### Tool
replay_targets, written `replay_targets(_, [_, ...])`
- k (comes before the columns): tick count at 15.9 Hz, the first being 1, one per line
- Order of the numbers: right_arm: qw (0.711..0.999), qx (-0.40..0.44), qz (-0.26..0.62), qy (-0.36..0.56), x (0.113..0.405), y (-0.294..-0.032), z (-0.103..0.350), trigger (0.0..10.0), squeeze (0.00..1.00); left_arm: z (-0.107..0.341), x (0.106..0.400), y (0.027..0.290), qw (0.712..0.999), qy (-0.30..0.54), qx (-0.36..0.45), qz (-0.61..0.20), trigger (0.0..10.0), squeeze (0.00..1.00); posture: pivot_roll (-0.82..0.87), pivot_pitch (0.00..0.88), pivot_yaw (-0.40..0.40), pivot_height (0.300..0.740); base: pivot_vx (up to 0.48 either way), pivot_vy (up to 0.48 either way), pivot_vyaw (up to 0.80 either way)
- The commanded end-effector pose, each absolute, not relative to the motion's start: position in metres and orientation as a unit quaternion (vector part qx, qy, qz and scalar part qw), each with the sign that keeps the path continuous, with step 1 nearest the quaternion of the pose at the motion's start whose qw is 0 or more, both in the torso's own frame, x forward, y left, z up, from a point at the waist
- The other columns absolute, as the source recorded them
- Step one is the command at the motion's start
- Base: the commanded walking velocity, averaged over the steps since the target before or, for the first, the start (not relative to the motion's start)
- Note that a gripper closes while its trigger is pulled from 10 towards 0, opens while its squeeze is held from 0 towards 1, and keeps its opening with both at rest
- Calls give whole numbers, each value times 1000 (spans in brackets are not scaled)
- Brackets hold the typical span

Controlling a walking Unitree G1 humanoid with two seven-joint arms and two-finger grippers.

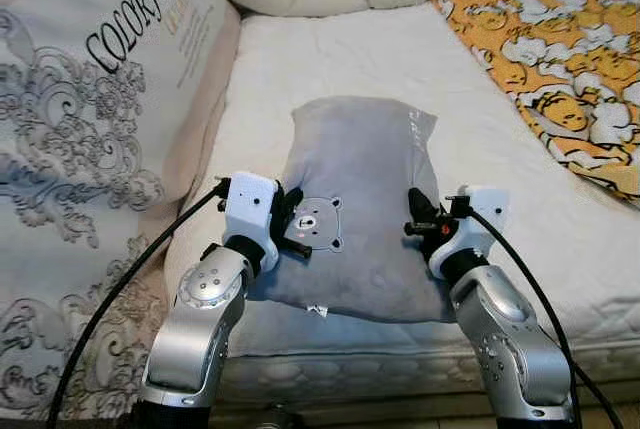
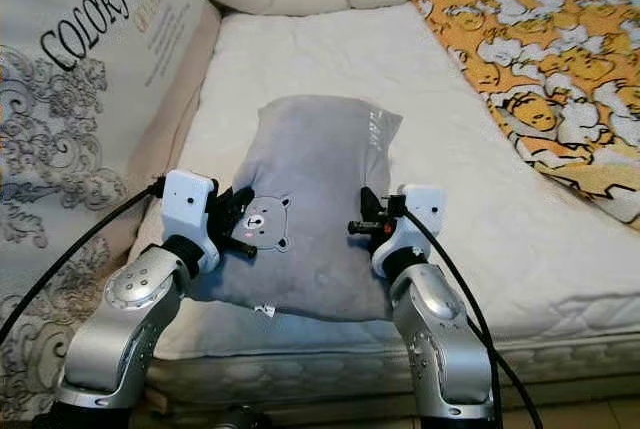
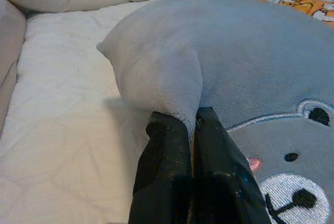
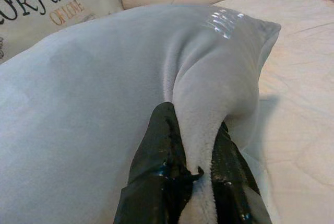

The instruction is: Clean up the room

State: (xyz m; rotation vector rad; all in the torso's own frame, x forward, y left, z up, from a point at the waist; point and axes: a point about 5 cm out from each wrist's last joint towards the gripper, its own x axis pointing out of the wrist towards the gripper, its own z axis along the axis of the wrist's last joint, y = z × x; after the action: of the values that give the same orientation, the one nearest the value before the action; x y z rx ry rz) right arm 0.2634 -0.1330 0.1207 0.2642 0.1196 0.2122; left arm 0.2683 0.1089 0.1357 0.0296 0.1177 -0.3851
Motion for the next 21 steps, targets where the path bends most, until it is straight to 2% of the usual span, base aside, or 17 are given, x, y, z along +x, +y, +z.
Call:
replay_targets(1, [986,124,103,40,263,-135,130,10000,0,145,268,113,983,40,21,-178,10000,0,-29,0,72,740,0,270,0])
replay_targets(8, [986,121,106,41,262,-134,130,10000,0,145,268,113,983,41,22,-175,10000,0,-28,0,70,740,0,269,0])
replay_targets(9, [984,114,122,54,263,-127,126,10000,0,142,264,121,986,50,28,-155,10000,0,8,0,40,740,0,274,0])
replay_targets(12, [984,112,127,60,264,-124,124,10000,0,142,264,125,987,53,32,-148,10000,0,9,0,40,740,0,269,0])
replay_targets(14, [984,112,127,59,265,-124,124,10000,0,146,268,125,987,45,66,-141,10000,0,15,0,39,740,0,-159,0])
replay_targets(16, [984,114,123,57,266,-125,125,10000,0,148,270,126,990,42,42,-130,10000,0,16,0,38,740,0,-159,0])
replay_targets(21, [985,119,111,51,268,-129,127,10000,0,155,278,121,988,18,61,-138,10000,0,14,0,44,740,0,0,0])
